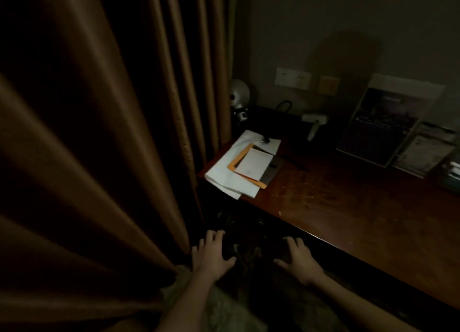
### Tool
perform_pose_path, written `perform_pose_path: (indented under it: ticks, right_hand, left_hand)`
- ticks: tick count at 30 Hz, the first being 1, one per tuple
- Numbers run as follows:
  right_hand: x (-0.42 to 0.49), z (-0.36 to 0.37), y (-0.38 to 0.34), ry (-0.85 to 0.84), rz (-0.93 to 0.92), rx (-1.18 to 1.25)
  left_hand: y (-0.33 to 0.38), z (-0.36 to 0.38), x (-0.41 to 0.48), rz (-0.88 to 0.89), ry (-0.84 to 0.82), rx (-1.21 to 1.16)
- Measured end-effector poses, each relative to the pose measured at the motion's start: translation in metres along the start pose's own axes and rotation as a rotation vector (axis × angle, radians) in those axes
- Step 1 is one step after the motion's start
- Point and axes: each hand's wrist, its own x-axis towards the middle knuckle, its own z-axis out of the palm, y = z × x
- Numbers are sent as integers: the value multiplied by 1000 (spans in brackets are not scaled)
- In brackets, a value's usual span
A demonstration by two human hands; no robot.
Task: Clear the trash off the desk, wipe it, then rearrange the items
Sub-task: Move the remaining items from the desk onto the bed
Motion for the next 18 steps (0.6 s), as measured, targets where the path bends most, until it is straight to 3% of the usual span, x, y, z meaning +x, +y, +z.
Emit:
perform_pose_path:
  ticks: [5, 18]
  right_hand:
    - [51, -29, 44, 26, 50, 56]
    - [179, -108, 104, 106, 140, 180]
  left_hand:
    - [46, -10, 73, 35, 20, 13]
    - [126, -35, 206, -129, 140, 23]
